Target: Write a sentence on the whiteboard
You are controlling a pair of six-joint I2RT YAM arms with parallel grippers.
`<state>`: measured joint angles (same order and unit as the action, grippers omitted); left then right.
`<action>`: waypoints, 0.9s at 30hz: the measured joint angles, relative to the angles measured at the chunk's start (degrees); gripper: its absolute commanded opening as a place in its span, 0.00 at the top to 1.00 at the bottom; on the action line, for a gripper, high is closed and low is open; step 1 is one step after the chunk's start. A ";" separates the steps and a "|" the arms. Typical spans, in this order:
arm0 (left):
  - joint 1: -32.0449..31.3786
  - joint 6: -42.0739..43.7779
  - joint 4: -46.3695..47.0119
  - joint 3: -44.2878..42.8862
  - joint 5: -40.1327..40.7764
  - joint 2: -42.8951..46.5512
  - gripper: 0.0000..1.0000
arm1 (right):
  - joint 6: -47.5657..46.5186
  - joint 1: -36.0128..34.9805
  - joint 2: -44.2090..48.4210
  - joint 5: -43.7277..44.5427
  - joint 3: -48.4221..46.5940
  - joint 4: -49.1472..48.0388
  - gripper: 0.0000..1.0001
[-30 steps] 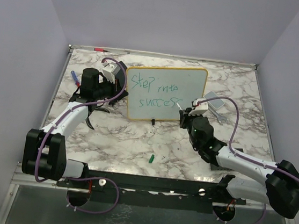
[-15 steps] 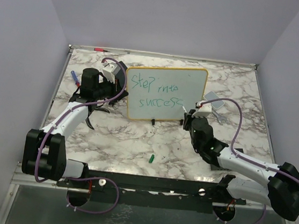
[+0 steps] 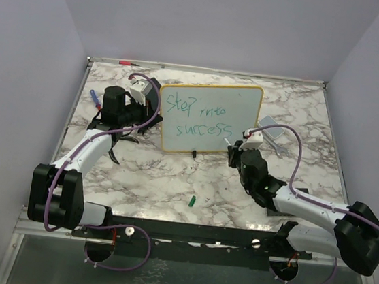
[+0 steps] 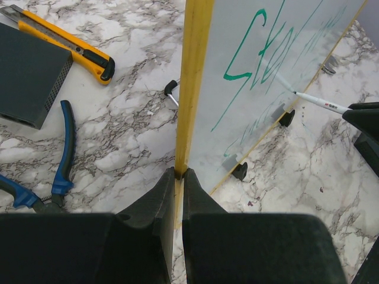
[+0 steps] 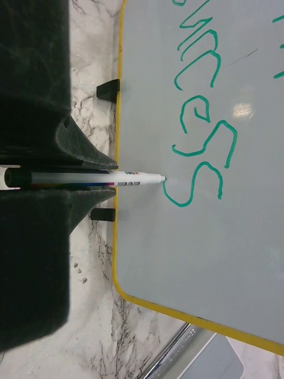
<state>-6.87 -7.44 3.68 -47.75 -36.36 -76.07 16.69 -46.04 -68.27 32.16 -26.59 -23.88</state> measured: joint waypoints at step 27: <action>0.00 0.02 0.00 0.11 0.00 0.02 1.00 | 2.69 -0.13 7.34 5.60 3.74 4.00 0.99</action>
<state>-6.87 -7.42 3.68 -47.64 -36.36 -76.05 19.38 -46.17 -60.93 37.76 -22.85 -19.88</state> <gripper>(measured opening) 0.077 0.102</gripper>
